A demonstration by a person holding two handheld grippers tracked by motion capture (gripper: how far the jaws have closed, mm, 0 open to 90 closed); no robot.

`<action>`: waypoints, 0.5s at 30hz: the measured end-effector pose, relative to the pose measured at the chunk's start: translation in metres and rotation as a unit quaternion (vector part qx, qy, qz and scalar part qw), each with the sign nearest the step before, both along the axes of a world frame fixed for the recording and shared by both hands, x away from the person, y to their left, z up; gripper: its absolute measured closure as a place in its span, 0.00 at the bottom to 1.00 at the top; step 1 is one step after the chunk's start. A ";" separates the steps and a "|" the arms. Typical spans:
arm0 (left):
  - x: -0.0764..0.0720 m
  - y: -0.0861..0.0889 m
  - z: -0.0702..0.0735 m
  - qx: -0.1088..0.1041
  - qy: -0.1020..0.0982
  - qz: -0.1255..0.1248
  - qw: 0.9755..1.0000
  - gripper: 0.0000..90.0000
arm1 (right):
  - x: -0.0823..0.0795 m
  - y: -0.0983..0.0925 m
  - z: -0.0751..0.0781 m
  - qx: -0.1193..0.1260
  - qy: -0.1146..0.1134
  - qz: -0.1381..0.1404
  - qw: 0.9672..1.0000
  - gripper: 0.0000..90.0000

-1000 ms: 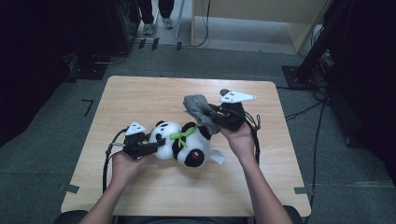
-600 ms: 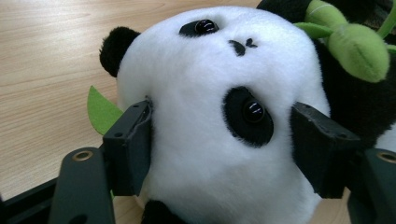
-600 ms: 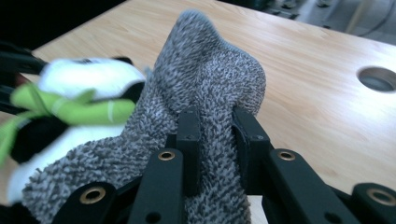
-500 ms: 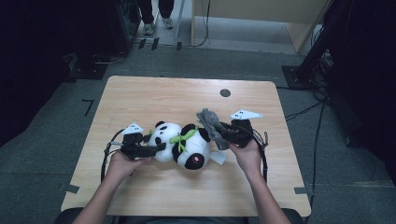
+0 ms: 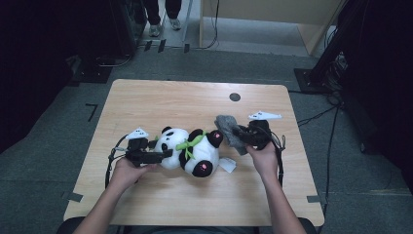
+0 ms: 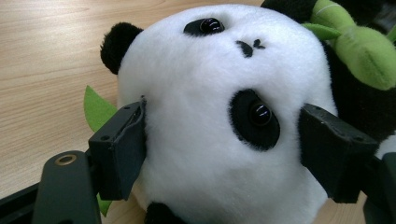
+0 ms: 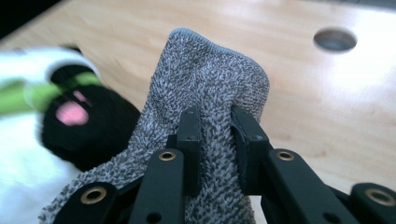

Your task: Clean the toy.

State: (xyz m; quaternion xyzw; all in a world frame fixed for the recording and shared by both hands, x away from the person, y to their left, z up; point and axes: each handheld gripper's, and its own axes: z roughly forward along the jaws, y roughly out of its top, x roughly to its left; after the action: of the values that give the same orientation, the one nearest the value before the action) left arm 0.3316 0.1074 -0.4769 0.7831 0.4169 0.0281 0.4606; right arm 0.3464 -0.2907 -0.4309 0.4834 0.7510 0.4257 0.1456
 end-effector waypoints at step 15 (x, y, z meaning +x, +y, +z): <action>0.000 0.000 0.000 -0.001 -0.002 0.001 1.000 0.23 | -0.026 0.037 0.046 0.032 -0.075 0.066 0.994 0.83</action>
State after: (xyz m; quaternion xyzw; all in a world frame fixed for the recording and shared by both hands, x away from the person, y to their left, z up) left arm 0.3313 0.1073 -0.4772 0.7822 0.4171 0.0297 0.4619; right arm 0.3208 -0.2535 -0.3854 0.4039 0.7538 0.4936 0.1578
